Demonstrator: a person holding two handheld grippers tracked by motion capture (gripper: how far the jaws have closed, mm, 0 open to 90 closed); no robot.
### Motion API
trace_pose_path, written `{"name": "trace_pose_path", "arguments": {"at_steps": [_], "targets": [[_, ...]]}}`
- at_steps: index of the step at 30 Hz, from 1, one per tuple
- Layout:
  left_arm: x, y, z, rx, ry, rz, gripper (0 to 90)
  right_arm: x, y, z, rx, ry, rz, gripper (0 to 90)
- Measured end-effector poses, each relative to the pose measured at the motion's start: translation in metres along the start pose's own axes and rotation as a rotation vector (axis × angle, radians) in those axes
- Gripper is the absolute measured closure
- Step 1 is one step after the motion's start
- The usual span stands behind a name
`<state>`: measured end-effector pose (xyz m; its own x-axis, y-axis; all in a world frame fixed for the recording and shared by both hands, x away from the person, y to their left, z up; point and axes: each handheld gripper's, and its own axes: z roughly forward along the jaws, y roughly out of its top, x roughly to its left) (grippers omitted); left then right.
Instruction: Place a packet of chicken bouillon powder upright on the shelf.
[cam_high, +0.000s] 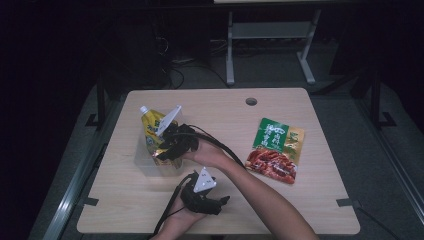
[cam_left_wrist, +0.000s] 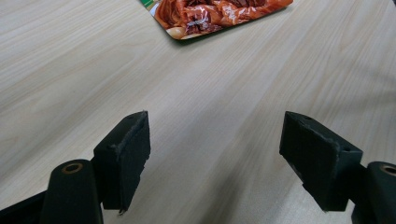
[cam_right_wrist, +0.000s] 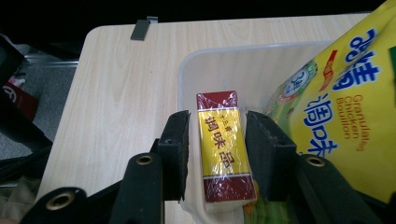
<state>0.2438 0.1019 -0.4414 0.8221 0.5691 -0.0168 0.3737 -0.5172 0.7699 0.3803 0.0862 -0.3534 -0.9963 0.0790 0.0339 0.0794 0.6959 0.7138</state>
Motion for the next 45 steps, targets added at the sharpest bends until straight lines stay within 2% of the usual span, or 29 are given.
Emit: {"name": "trace_pose_path", "arguments": {"at_steps": [7,12,17,21,28,31,34,39,42,45], "targets": [[0.000,0.000,0.001,-0.001,0.000,0.005,24.1,0.002,-0.001,-0.013,-0.028,-0.011,0.007,55.7],[0.000,0.000,0.001,-0.014,-0.004,-0.013,23.9,0.003,-0.001,-0.025,-0.052,-0.016,0.022,53.2],[0.002,-0.001,0.001,-0.005,-0.001,0.001,23.7,0.003,-0.005,-0.035,-0.063,-0.021,0.039,51.7],[0.003,-0.001,0.000,-0.014,-0.002,-0.010,23.5,0.003,-0.009,-0.044,-0.078,-0.030,0.044,50.5],[0.003,-0.001,-0.002,-0.024,-0.001,-0.006,22.9,0.003,-0.016,-0.059,-0.089,-0.036,0.063,47.7],[0.004,0.000,-0.002,-0.017,0.002,0.018,22.7,0.003,-0.020,-0.065,-0.097,-0.038,0.070,46.7],[0.003,0.000,-0.002,-0.029,-0.002,0.005,22.5,0.005,-0.025,-0.071,-0.103,-0.037,0.094,45.4],[0.008,0.001,-0.004,-0.023,0.015,0.045,22.4,0.004,-0.033,-0.082,-0.103,-0.056,0.102,44.7],[0.008,0.001,-0.004,-0.024,0.014,0.027,22.3,0.002,-0.040,-0.090,-0.109,-0.061,0.114,44.1],[0.008,0.001,-0.004,-0.022,0.011,0.027,22.3,0.002,-0.046,-0.097,-0.110,-0.071,0.128,43.3]]}}
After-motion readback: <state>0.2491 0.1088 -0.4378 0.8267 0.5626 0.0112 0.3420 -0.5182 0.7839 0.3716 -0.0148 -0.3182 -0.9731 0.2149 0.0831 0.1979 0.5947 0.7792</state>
